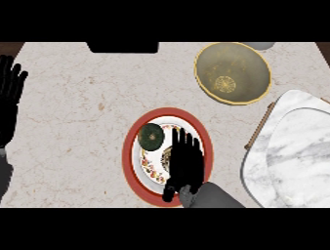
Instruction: Pick the cupcake from the plate and place it in the bowl
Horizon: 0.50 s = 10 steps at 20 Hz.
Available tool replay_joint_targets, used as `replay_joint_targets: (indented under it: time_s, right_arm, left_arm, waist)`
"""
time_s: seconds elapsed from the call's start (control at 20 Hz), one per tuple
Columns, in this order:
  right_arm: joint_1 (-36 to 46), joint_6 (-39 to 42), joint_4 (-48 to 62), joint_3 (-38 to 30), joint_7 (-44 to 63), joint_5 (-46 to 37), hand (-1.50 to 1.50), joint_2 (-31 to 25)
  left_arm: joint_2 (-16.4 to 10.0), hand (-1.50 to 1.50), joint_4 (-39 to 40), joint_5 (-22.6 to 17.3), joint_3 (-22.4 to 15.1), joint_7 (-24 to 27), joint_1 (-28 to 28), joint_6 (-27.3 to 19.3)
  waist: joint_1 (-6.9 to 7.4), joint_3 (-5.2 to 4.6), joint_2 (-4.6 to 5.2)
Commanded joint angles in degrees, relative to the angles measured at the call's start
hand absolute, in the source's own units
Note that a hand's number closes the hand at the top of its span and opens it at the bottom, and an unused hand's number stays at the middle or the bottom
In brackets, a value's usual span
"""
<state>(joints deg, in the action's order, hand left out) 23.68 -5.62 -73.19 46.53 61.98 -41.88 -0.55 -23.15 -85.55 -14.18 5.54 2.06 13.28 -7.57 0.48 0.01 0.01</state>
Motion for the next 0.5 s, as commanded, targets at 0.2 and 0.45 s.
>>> replay_joint_targets:
  time_s: [0.2,0.45]
  right_arm:
    - [-2.6,-6.8,8.2,-0.8,-3.8,-3.3,1.50,0.5]
    - [-1.1,-5.8,6.0,-3.7,-6.3,-7.8,1.50,0.5]
  left_arm:
    - [-1.3,0.00,2.4,-1.9,4.0,2.2,-0.3,5.6]
    - [2.6,0.00,2.2,2.4,2.5,2.6,-0.1,2.0]
  waist:
    - [-0.18,-0.01,0.02]
    - [-0.37,-0.01,-0.01]
